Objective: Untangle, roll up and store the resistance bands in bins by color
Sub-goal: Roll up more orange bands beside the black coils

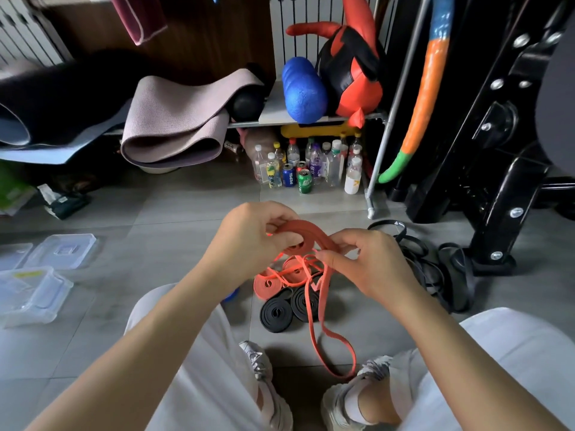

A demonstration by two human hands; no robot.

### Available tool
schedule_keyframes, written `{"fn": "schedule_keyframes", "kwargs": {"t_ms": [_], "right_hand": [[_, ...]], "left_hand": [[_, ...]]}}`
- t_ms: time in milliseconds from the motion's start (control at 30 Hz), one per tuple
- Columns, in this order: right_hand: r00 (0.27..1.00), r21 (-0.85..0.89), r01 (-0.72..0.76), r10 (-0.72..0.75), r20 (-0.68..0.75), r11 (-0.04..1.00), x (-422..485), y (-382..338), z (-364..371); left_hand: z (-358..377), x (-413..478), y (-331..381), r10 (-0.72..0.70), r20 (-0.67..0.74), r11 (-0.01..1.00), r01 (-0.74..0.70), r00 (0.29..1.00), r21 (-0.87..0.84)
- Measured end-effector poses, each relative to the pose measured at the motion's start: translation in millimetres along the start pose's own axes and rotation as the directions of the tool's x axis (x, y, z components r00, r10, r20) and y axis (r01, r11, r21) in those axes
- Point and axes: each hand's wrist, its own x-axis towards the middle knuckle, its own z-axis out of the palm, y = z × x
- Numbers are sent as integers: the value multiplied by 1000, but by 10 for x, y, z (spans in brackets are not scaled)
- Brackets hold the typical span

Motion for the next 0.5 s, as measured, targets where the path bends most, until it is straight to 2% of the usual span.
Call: {"fn": "schedule_keyframes", "kwargs": {"t_ms": [100,133,200,267,300,367,400,433,467,500], "right_hand": [[1000,63,16,-16,11,998,1,3,32],[1000,168,3,-6,17,986,-2,-12,46],[998,438,-64,53,37,897,-8,-62,65],[994,587,-110,96,55,802,-7,-66,95],[992,615,-122,109,59,779,-12,-65,106],[990,637,-135,123,64,759,-29,-71,109],[990,629,-141,125,70,765,-37,-66,102],[988,609,-151,128,80,779,-44,-48,89],[988,577,-155,125,90,802,-43,-28,71],[988,538,-156,119,102,828,-40,-13,52]], "left_hand": [[35,-36,-21,-50,-18,981,46,999,-187],[56,-45,-16,-62,-24,962,54,998,-268],[95,-56,-13,-107,-67,908,70,992,-413],[149,-90,-17,-190,-63,800,117,980,-589],[182,-118,-13,-236,-17,708,159,972,-688],[243,-157,-26,-271,95,528,231,958,-818],[270,-165,-36,-269,123,505,248,955,-827],[280,-165,-38,-258,120,550,248,959,-798],[271,-156,-50,-233,80,671,220,969,-708],[250,-146,-72,-166,18,831,150,986,-536]]}}
